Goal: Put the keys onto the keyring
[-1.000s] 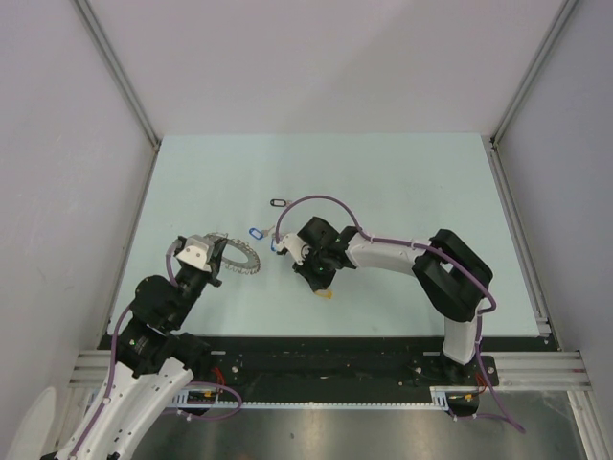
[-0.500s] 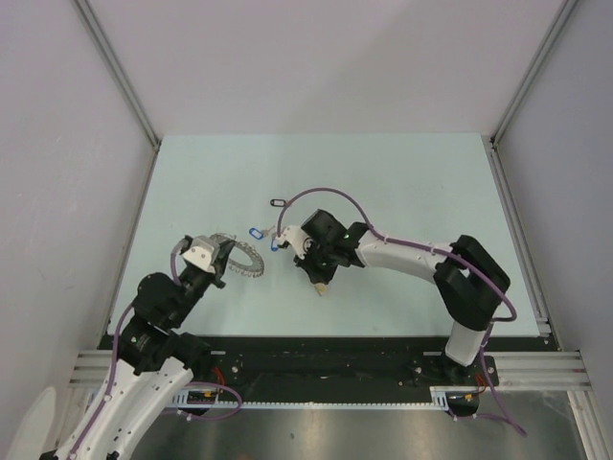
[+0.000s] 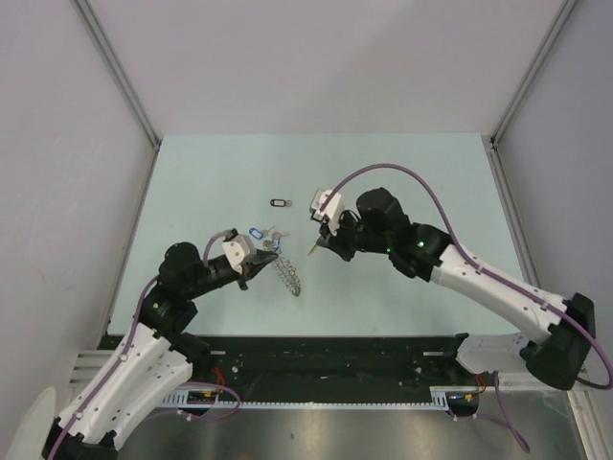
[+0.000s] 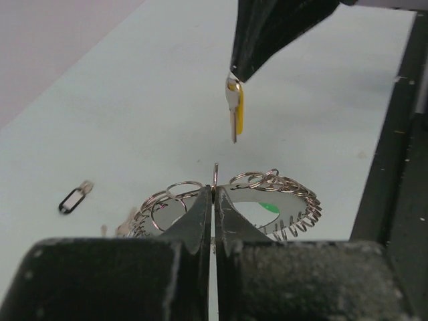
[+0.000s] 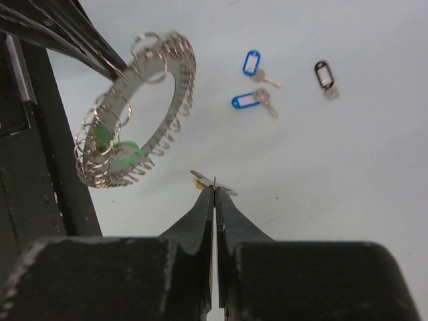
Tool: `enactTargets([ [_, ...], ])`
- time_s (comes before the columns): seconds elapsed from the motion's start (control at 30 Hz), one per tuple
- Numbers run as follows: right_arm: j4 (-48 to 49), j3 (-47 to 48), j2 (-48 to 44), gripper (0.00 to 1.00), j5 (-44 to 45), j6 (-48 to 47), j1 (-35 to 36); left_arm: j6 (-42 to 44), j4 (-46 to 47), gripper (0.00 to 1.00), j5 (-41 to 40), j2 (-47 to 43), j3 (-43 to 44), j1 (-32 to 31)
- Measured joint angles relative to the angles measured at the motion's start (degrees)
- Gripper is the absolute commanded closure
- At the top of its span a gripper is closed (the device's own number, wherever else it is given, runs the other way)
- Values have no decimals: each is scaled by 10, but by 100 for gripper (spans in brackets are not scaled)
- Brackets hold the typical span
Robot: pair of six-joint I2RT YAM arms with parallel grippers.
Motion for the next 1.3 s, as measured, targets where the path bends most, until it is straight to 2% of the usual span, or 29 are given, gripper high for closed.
enactTargets([
  [0.27, 7, -23, -115, 100, -12, -28, 3, 8, 89, 100, 161, 113, 60, 0],
  [0.53, 28, -73, -153, 100, -41, -43, 3, 7, 159, 100, 268, 191, 91, 0],
  [0.87, 102, -122, -161, 100, -73, -48, 12, 7, 177, 100, 301, 197, 89, 0],
  [1.3, 161, -155, -209, 100, -92, -65, 23, 7, 176, 100, 301, 196, 85, 0],
])
